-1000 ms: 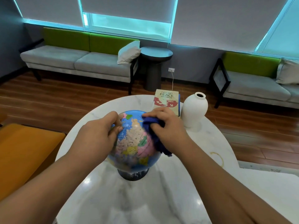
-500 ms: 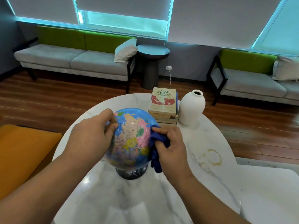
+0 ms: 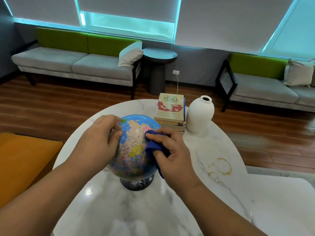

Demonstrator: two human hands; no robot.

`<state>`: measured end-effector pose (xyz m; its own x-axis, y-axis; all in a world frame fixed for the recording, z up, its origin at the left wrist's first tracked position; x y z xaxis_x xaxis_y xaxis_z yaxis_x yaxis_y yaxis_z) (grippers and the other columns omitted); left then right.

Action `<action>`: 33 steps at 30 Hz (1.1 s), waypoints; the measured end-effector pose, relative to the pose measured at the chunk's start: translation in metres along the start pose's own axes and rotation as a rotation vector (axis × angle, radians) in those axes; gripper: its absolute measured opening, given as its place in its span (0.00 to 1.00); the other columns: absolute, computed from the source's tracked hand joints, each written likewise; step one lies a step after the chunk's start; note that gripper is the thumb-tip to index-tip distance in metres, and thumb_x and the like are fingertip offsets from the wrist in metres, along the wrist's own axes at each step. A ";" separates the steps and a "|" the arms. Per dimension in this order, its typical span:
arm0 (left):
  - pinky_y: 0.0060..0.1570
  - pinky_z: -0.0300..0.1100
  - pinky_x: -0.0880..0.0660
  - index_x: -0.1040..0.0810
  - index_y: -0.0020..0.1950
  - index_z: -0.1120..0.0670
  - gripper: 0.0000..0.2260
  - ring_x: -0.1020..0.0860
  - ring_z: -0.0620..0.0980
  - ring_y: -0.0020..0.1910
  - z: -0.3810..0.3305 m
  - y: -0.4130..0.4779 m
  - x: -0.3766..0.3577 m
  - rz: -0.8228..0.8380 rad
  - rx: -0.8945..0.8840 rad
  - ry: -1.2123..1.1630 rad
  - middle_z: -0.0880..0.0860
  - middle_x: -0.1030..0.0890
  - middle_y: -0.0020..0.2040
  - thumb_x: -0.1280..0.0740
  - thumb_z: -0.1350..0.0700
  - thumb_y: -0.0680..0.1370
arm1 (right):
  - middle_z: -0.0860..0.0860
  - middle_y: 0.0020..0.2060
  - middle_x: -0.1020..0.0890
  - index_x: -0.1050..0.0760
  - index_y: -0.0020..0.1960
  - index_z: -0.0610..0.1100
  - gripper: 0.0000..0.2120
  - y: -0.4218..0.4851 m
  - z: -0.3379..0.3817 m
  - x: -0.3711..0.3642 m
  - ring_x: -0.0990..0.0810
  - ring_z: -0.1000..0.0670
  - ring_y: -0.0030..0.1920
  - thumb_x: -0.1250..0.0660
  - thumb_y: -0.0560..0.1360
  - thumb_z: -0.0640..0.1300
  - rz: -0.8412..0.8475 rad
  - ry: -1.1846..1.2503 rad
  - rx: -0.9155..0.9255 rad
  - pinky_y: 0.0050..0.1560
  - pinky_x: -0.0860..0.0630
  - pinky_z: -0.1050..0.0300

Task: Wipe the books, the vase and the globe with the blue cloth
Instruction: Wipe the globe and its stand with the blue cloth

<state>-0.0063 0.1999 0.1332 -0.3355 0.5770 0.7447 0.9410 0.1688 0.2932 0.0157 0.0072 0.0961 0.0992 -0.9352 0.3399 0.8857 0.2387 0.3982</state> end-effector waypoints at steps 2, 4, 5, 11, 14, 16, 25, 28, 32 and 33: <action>0.50 0.46 0.23 0.32 0.43 0.47 0.07 0.23 0.48 0.55 0.000 0.000 0.001 0.027 0.012 -0.009 0.39 0.23 0.63 0.36 0.55 0.79 | 0.57 0.60 0.27 0.20 0.57 0.55 0.19 -0.002 -0.003 0.000 0.28 0.53 0.64 0.33 0.70 0.38 0.010 -0.059 0.068 0.65 0.31 0.62; 0.46 0.49 0.22 0.33 0.43 0.49 0.07 0.21 0.51 0.52 0.003 0.002 0.001 0.049 0.027 0.047 0.42 0.20 0.60 0.36 0.53 0.79 | 0.57 0.61 0.27 0.21 0.59 0.53 0.18 -0.015 -0.018 0.004 0.27 0.52 0.64 0.32 0.71 0.39 -0.039 -0.099 0.118 0.64 0.27 0.56; 0.42 0.48 0.22 0.33 0.43 0.49 0.07 0.21 0.52 0.50 0.004 0.003 0.002 0.046 0.035 0.077 0.44 0.19 0.58 0.36 0.52 0.79 | 0.57 0.61 0.28 0.22 0.60 0.53 0.18 -0.023 -0.025 0.005 0.27 0.51 0.63 0.32 0.71 0.39 -0.057 -0.118 0.143 0.62 0.26 0.53; 0.35 0.42 0.27 0.33 0.43 0.49 0.07 0.22 0.52 0.44 0.002 0.003 0.003 0.015 0.045 0.140 0.47 0.17 0.53 0.36 0.51 0.79 | 0.57 0.60 0.28 0.22 0.61 0.50 0.16 -0.022 -0.018 0.006 0.25 0.52 0.60 0.36 0.74 0.43 -0.041 -0.211 0.262 0.62 0.27 0.60; 0.28 0.39 0.32 0.32 0.43 0.47 0.06 0.24 0.49 0.36 -0.001 0.001 0.005 0.014 0.032 0.182 0.50 0.17 0.44 0.37 0.50 0.79 | 0.59 0.60 0.29 0.21 0.60 0.49 0.17 0.006 0.004 0.000 0.28 0.53 0.60 0.39 0.73 0.44 0.074 -0.343 0.266 0.65 0.33 0.65; 0.28 0.38 0.33 0.31 0.43 0.47 0.06 0.24 0.48 0.37 0.000 0.002 0.007 0.015 0.052 0.169 0.49 0.17 0.45 0.37 0.51 0.79 | 0.60 0.60 0.29 0.21 0.61 0.50 0.18 0.013 0.012 -0.001 0.29 0.52 0.62 0.37 0.72 0.43 0.156 -0.383 0.232 0.66 0.35 0.64; 0.30 0.41 0.34 0.30 0.43 0.49 0.06 0.25 0.50 0.36 0.001 0.002 0.006 0.006 0.000 0.146 0.45 0.18 0.43 0.35 0.52 0.78 | 0.55 0.58 0.23 0.19 0.56 0.48 0.16 0.021 0.042 -0.011 0.30 0.49 0.54 0.37 0.71 0.40 0.293 -0.540 0.342 0.56 0.29 0.58; 0.27 0.38 0.36 0.29 0.45 0.47 0.04 0.27 0.46 0.33 0.000 0.000 0.006 0.015 -0.022 0.153 0.48 0.22 0.35 0.36 0.52 0.78 | 0.57 0.64 0.28 0.25 0.64 0.51 0.16 0.037 0.061 -0.024 0.37 0.51 0.60 0.39 0.78 0.41 0.420 -0.632 0.268 0.63 0.35 0.58; 0.32 0.42 0.32 0.30 0.43 0.48 0.06 0.24 0.49 0.36 0.001 0.001 0.006 -0.012 0.001 0.115 0.42 0.17 0.46 0.35 0.52 0.78 | 0.58 0.64 0.30 0.25 0.66 0.53 0.18 0.035 0.060 -0.013 0.38 0.52 0.62 0.38 0.78 0.41 0.484 -0.641 0.213 0.66 0.39 0.60; 0.33 0.41 0.32 0.30 0.43 0.49 0.06 0.24 0.49 0.38 0.002 0.002 0.006 -0.016 0.011 0.099 0.38 0.19 0.48 0.35 0.52 0.78 | 0.58 0.63 0.30 0.24 0.65 0.53 0.18 0.032 0.059 -0.010 0.38 0.51 0.62 0.38 0.77 0.40 0.491 -0.628 0.199 0.66 0.37 0.59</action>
<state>-0.0064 0.2051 0.1369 -0.3526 0.4922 0.7959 0.9358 0.1866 0.2991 0.0165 0.0395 0.1559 0.1302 -0.4053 0.9049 0.7045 0.6800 0.2032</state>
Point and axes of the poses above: each hand's wrist, its own y-axis towards the middle knuckle, its own x-axis out of the back of the hand, z = x × y, the point moved 3 cm from there along y, towards the middle knuckle
